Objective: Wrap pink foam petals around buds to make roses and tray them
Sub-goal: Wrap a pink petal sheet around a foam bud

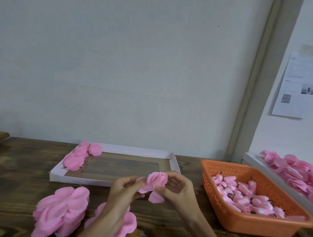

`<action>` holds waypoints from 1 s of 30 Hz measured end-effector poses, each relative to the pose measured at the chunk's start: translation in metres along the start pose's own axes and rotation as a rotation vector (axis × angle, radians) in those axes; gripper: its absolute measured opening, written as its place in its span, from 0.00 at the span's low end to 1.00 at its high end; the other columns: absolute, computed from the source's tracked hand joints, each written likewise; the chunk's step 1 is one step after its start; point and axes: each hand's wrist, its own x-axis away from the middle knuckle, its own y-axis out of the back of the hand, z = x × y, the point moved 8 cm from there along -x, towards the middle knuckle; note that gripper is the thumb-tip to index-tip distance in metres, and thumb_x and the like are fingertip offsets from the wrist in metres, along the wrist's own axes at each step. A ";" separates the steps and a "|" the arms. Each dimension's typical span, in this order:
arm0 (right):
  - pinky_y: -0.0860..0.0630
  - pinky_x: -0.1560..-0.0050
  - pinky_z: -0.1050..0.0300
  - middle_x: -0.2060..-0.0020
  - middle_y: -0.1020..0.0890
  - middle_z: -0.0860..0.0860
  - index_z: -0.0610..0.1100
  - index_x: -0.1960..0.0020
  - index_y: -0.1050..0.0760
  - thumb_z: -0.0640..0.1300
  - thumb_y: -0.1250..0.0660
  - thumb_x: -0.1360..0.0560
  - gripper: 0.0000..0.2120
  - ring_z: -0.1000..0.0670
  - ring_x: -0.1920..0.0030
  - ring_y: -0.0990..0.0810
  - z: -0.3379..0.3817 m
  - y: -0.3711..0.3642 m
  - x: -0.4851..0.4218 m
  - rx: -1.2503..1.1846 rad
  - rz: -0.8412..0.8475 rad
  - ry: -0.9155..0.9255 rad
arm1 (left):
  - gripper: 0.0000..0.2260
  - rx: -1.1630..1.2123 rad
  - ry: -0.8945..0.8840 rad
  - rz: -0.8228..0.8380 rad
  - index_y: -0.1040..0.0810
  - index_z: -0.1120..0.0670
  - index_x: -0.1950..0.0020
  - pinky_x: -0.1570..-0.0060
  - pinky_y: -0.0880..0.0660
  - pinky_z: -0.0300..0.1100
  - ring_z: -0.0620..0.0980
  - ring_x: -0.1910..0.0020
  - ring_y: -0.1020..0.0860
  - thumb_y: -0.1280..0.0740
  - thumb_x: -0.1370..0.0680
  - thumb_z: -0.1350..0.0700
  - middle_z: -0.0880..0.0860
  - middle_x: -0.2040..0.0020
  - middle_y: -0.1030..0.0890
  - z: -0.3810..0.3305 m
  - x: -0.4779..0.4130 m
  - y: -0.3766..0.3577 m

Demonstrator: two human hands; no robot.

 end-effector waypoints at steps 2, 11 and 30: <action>0.19 0.47 0.55 0.50 0.12 0.41 0.41 0.47 0.15 0.32 0.21 0.28 0.12 0.42 0.47 0.13 0.003 -0.003 0.001 -0.006 0.025 0.007 | 0.10 -0.013 -0.035 -0.029 0.11 0.58 0.54 0.50 0.17 0.54 0.61 0.53 0.14 0.19 0.32 0.55 0.61 0.56 0.12 -0.002 0.001 0.001; 0.17 0.49 0.55 0.51 0.12 0.42 0.41 0.47 0.15 0.33 0.21 0.28 0.11 0.42 0.48 0.12 0.007 -0.012 0.003 0.032 0.046 -0.010 | 0.02 -0.078 -0.255 -0.037 0.10 0.52 0.57 0.59 0.21 0.39 0.50 0.59 0.15 0.23 0.26 0.58 0.58 0.60 0.12 -0.020 0.014 -0.005; 0.17 0.47 0.57 0.50 0.12 0.47 0.50 0.48 0.14 0.39 0.19 0.28 0.11 0.46 0.47 0.13 0.006 -0.022 0.006 0.093 0.023 -0.043 | 0.09 -0.144 -0.401 0.033 0.11 0.51 0.55 0.54 0.19 0.41 0.54 0.53 0.15 0.28 0.25 0.47 0.57 0.57 0.14 -0.044 0.032 -0.019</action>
